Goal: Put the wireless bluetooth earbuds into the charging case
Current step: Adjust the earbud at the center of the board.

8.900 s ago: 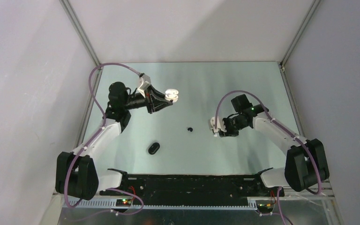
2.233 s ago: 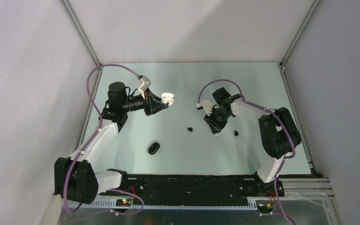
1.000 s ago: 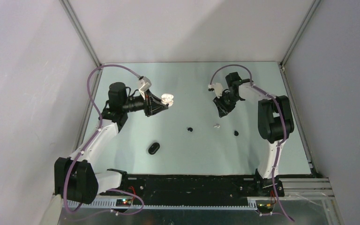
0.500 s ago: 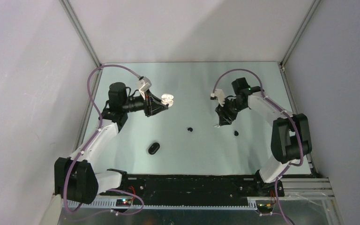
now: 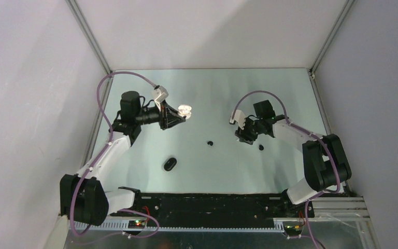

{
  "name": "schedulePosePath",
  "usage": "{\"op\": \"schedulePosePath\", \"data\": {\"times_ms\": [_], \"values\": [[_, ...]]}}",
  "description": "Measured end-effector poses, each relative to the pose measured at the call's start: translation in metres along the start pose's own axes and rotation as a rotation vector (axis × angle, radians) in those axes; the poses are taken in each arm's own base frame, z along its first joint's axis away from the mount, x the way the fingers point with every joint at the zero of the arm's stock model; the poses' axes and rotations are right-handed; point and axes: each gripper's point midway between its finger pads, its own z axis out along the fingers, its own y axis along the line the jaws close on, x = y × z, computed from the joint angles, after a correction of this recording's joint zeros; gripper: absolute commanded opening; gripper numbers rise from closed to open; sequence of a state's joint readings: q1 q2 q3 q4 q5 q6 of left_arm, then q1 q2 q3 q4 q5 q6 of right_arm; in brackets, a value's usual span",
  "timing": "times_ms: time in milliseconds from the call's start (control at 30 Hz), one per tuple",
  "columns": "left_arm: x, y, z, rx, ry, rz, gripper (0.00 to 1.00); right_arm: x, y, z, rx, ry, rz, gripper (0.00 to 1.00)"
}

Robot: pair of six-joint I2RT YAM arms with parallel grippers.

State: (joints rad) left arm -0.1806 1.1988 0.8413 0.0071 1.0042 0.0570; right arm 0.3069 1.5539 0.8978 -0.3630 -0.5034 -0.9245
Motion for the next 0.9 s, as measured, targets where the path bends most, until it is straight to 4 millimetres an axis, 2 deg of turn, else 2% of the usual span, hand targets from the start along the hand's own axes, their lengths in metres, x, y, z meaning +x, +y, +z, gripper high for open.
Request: {"op": "schedulePosePath", "data": {"times_ms": [67, 167, 567, 900], "values": [[0.001, 0.0, 0.0, -0.001, 0.002, 0.002, 0.0, -0.007, -0.002, 0.003, 0.021, -0.002, -0.018, 0.52], [0.001, 0.001, 0.0, -0.004, 0.004, -0.001, 0.0, -0.006, -0.006, 0.004, 0.049, 0.014, -0.013, 0.5], [0.002, 0.003, -0.002, -0.01, 0.004, 0.003, 0.0, 0.011, -0.007, 0.012, 0.061, 0.084, 0.027, 0.51], [0.002, 0.003, -0.002, -0.011, 0.004, 0.005, 0.0, 0.022, -0.001, 0.022, 0.042, 0.133, 0.026, 0.43]]}}
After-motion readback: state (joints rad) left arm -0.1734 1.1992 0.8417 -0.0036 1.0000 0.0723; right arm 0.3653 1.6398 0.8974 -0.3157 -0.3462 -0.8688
